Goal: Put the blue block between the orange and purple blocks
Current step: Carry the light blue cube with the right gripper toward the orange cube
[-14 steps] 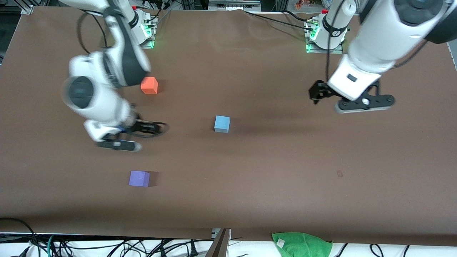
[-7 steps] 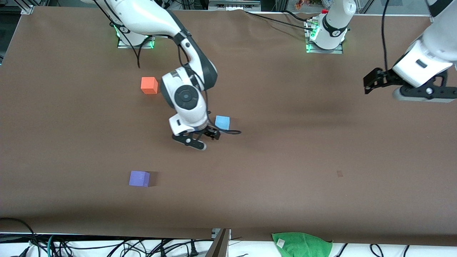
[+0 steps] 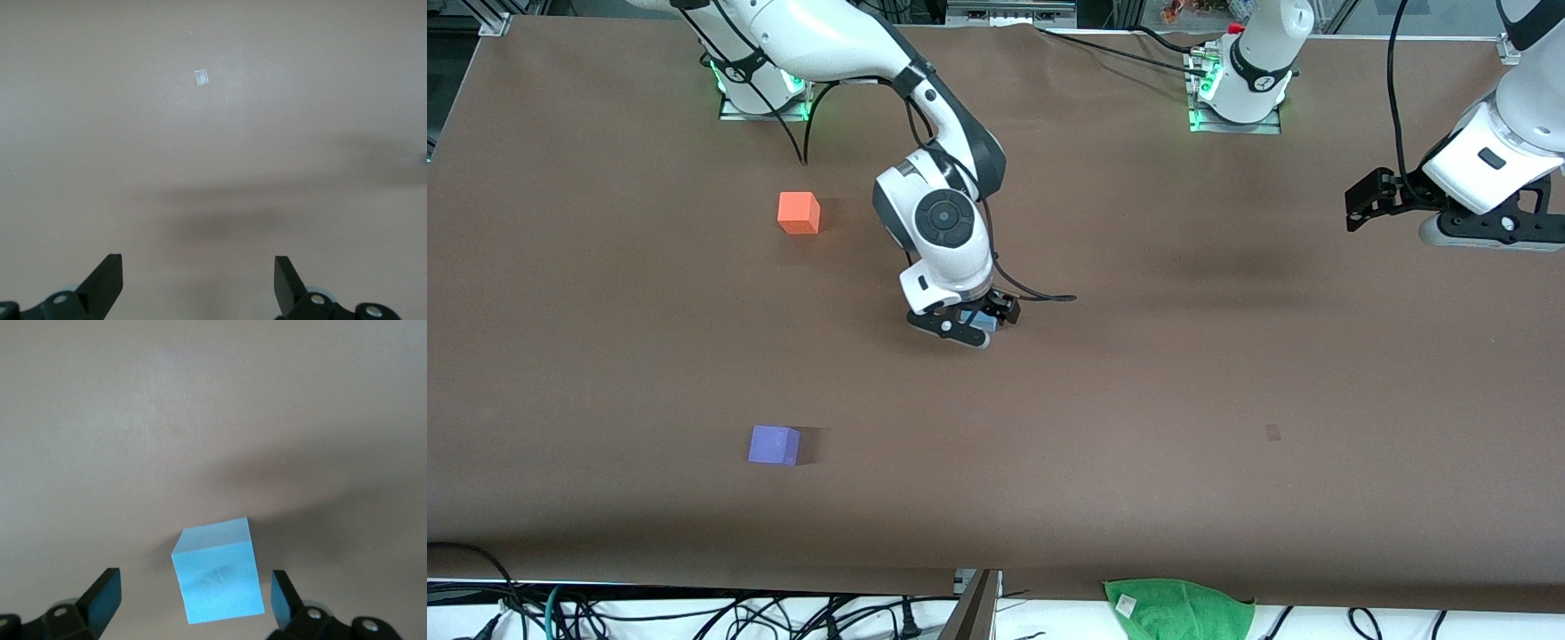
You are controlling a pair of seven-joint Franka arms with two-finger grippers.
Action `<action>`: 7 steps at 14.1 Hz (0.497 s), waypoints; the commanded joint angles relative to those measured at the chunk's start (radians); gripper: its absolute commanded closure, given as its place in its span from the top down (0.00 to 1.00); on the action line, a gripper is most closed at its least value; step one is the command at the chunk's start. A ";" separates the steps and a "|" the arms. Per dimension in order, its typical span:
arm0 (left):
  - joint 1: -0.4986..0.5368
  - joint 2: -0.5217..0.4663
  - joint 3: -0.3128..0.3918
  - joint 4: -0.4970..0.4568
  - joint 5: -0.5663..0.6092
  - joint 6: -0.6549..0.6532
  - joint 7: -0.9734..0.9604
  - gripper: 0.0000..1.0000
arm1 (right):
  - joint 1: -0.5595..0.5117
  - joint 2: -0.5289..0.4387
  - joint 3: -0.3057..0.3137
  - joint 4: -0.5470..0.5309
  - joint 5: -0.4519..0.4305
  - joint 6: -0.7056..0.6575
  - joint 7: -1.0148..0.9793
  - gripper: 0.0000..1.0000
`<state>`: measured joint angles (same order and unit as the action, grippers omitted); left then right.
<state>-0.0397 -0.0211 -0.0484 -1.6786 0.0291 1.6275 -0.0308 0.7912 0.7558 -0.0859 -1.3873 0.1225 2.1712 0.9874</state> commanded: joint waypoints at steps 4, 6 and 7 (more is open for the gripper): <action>-0.008 0.030 0.010 0.068 -0.029 -0.072 0.022 1.00 | 0.011 0.016 -0.003 -0.030 -0.011 -0.005 -0.081 0.99; -0.005 0.030 0.010 0.068 -0.031 -0.077 0.025 1.00 | 0.011 0.027 -0.002 -0.033 -0.012 0.007 -0.098 0.99; -0.005 0.029 0.012 0.068 -0.031 -0.077 0.025 1.00 | 0.011 0.039 -0.002 -0.033 -0.012 0.031 -0.102 0.99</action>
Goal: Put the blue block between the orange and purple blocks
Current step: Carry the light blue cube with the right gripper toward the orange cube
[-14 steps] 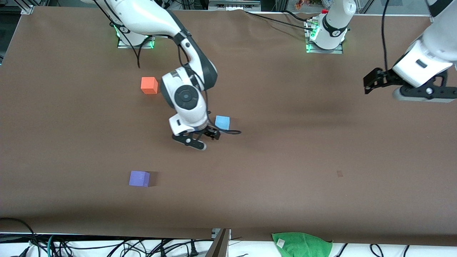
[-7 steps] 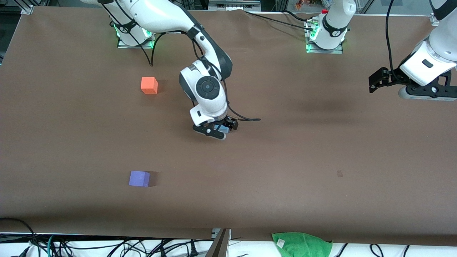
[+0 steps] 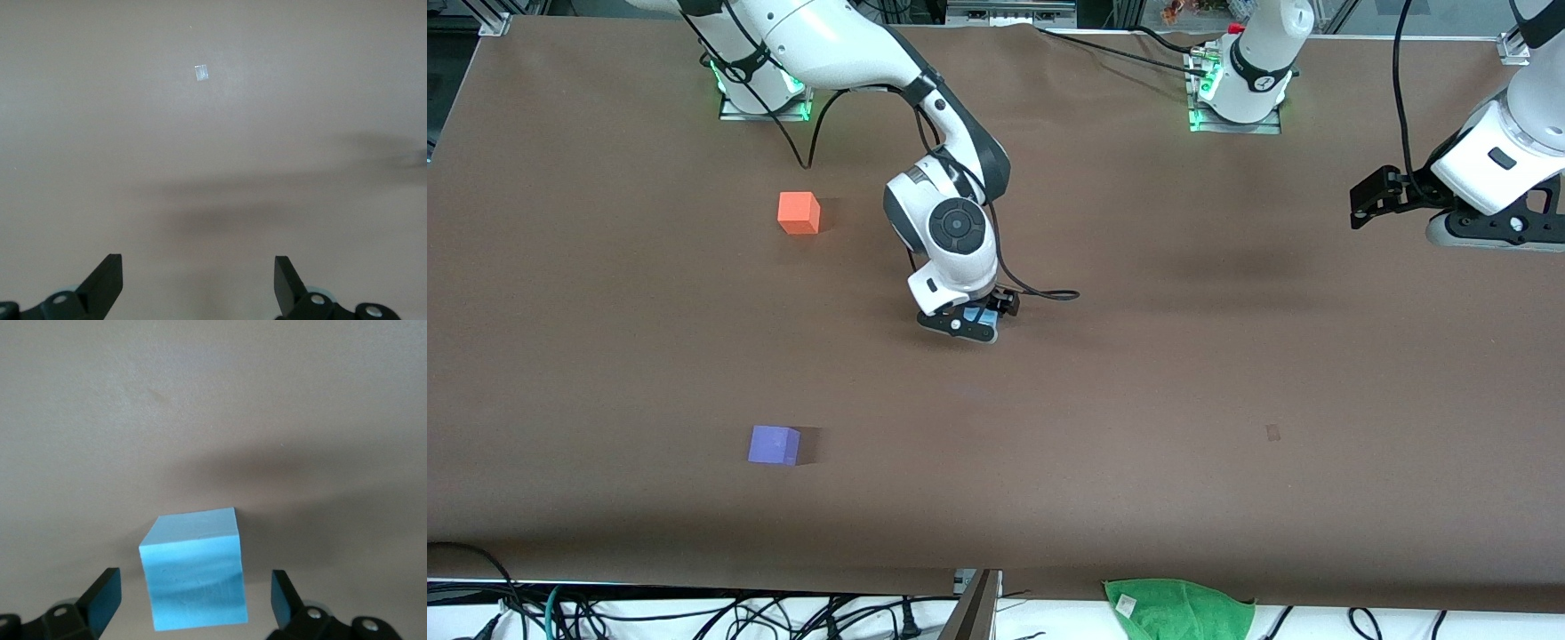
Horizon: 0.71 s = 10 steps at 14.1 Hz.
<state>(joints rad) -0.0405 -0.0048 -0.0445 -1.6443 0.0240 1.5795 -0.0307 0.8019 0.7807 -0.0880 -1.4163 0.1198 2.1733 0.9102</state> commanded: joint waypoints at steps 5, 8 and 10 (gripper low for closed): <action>-0.005 0.013 0.006 0.032 -0.025 -0.030 0.023 1.00 | -0.018 0.040 -0.001 -0.003 -0.006 0.079 -0.071 0.89; -0.007 0.011 0.005 0.034 -0.025 -0.046 0.023 1.00 | -0.024 0.038 -0.003 0.002 0.000 0.063 -0.076 0.24; -0.009 0.011 0.005 0.034 -0.025 -0.056 0.021 1.00 | -0.061 0.009 -0.004 0.010 -0.003 -0.039 -0.135 0.12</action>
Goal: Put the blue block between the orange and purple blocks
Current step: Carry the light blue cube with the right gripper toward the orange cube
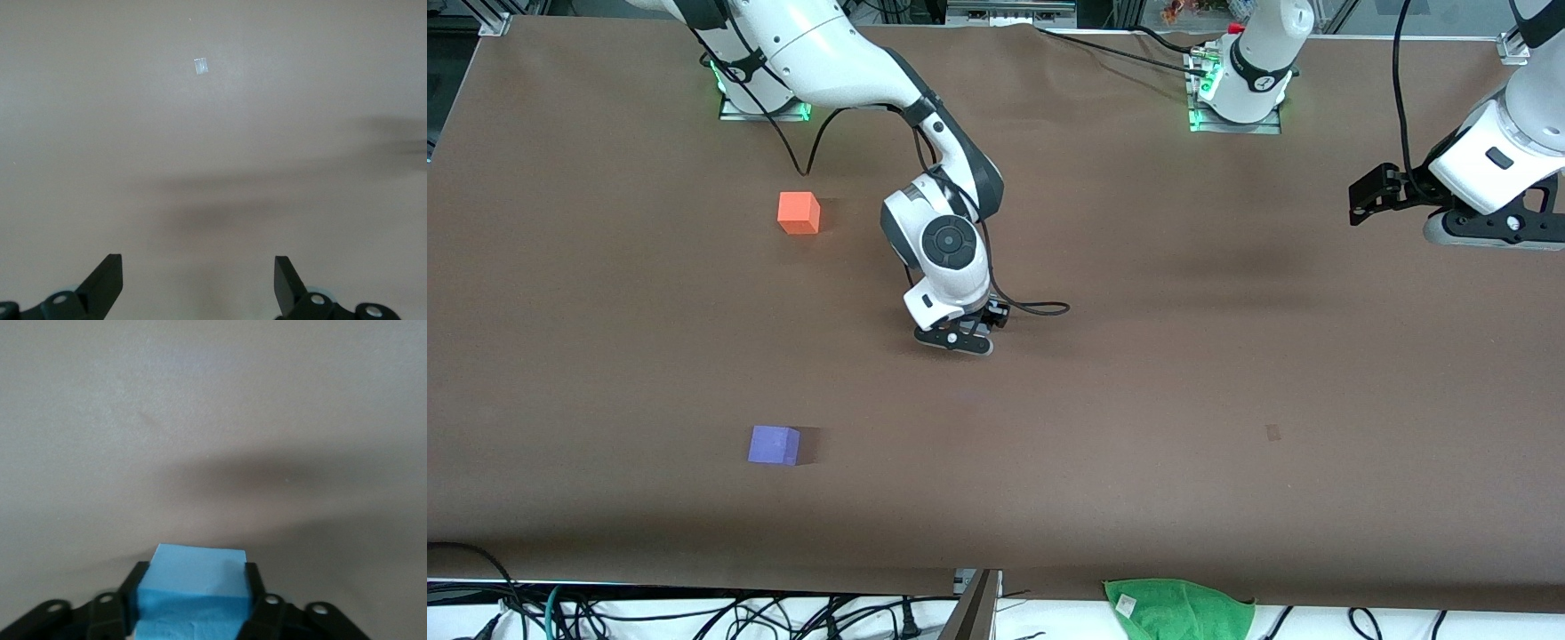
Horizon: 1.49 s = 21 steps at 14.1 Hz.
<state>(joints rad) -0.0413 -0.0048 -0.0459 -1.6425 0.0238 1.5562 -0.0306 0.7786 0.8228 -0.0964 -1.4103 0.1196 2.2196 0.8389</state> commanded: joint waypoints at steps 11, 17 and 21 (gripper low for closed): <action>-0.012 0.006 0.006 0.032 -0.025 -0.050 0.012 1.00 | -0.312 -0.264 -0.075 -0.163 0.005 -0.312 -0.722 0.13; -0.014 0.006 0.004 0.032 -0.025 -0.050 0.008 1.00 | -0.357 -0.321 -0.108 -0.444 0.037 0.001 -0.880 0.15; -0.015 0.006 0.004 0.032 -0.025 -0.050 0.008 1.00 | -0.360 -0.298 -0.103 -0.481 0.066 0.086 -0.882 0.26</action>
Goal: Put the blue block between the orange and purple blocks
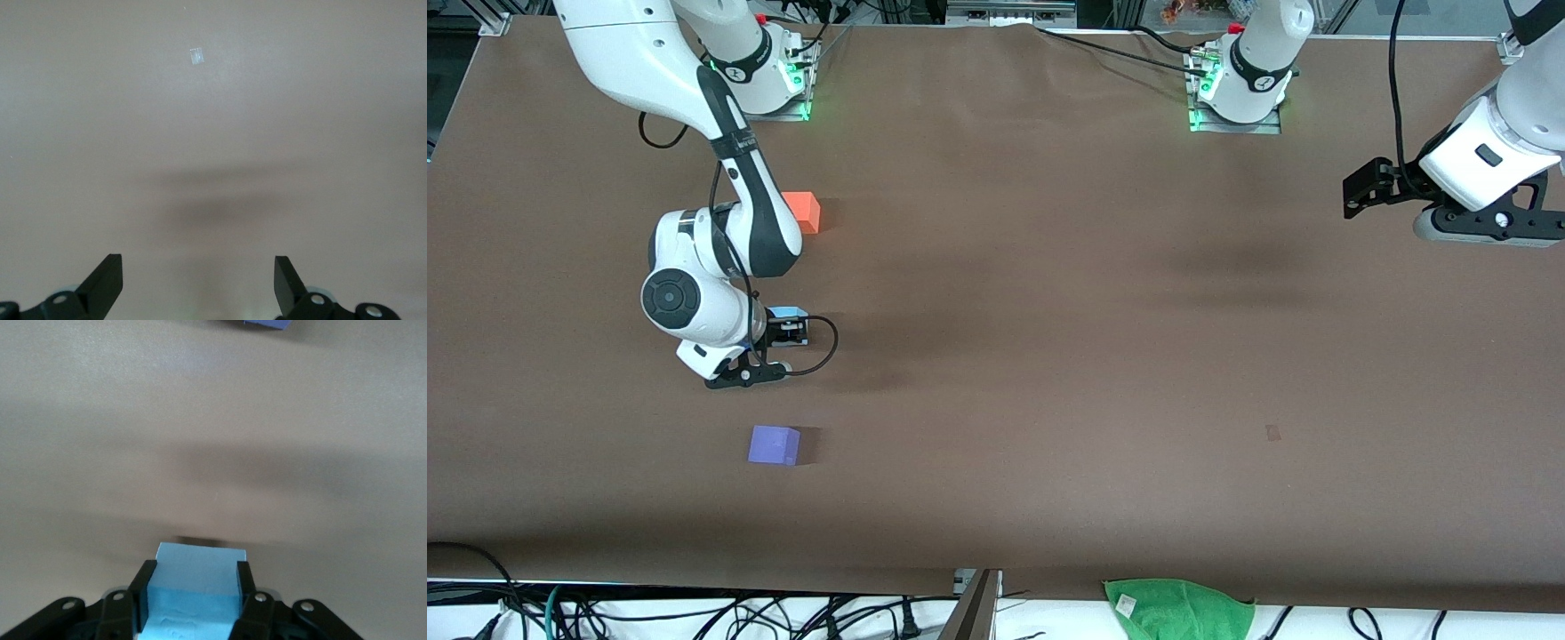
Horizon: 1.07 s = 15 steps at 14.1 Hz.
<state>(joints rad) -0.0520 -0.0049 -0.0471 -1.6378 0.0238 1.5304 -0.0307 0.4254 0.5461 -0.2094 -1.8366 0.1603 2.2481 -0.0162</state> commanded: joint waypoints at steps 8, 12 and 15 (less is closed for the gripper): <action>-0.003 0.006 0.007 0.027 -0.025 -0.024 0.011 1.00 | 0.003 -0.095 0.012 -0.055 0.027 0.030 0.062 1.00; -0.005 0.008 0.007 0.027 -0.025 -0.024 0.011 1.00 | 0.026 -0.158 0.009 0.158 -0.002 -0.207 0.185 1.00; -0.005 0.006 0.006 0.027 -0.025 -0.024 0.009 1.00 | 0.023 -0.242 -0.036 0.301 -0.057 -0.390 0.170 1.00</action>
<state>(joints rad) -0.0526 -0.0049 -0.0464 -1.6375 0.0238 1.5290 -0.0307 0.4526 0.3572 -0.2126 -1.6145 0.1328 1.9703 0.1526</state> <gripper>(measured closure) 0.000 0.000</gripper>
